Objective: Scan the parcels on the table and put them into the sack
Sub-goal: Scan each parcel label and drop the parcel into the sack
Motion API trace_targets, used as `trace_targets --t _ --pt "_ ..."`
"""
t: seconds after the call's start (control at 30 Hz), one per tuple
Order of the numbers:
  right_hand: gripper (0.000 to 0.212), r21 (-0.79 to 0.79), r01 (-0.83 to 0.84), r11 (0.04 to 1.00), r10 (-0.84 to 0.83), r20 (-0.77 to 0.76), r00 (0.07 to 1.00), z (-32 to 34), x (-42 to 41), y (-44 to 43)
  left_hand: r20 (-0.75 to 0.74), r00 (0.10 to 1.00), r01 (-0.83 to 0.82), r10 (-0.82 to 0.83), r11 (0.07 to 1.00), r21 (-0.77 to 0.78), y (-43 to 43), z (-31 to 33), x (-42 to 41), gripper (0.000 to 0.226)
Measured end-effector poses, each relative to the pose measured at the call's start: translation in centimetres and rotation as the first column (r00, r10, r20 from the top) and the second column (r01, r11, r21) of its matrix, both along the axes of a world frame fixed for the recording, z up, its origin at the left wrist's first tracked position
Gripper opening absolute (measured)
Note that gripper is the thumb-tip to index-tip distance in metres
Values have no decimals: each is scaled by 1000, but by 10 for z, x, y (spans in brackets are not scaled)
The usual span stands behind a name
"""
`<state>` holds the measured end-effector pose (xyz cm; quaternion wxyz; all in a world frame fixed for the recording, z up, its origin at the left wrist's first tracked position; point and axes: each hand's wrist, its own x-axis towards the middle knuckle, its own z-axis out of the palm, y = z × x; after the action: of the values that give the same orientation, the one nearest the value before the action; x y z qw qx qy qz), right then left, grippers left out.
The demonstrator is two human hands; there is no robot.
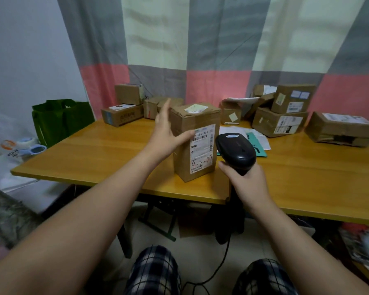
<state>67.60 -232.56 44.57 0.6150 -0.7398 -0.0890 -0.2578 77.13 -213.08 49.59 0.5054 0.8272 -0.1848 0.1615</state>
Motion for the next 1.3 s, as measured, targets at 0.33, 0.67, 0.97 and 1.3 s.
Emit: trace_targets --t 0.33,0.67,0.97,1.3 --pt "11 -132 11 991 -21 -68 997 -6 -10 4 -216 976 -85 34 969 -232 1 -53 -8 77" --pt "11 -123 -32 992 24 -65 998 8 -23 11 -247 968 -92 31 967 -236 8 -49 -6 72" --pt "14 -87 -86 993 81 -52 995 9 -28 11 -258 965 -112 36 952 -286 9 -50 -10 72" --pt "20 -56 -292 955 291 -30 956 -1 -38 57 -169 966 -250 194 868 -428 74 -66 -88 69"
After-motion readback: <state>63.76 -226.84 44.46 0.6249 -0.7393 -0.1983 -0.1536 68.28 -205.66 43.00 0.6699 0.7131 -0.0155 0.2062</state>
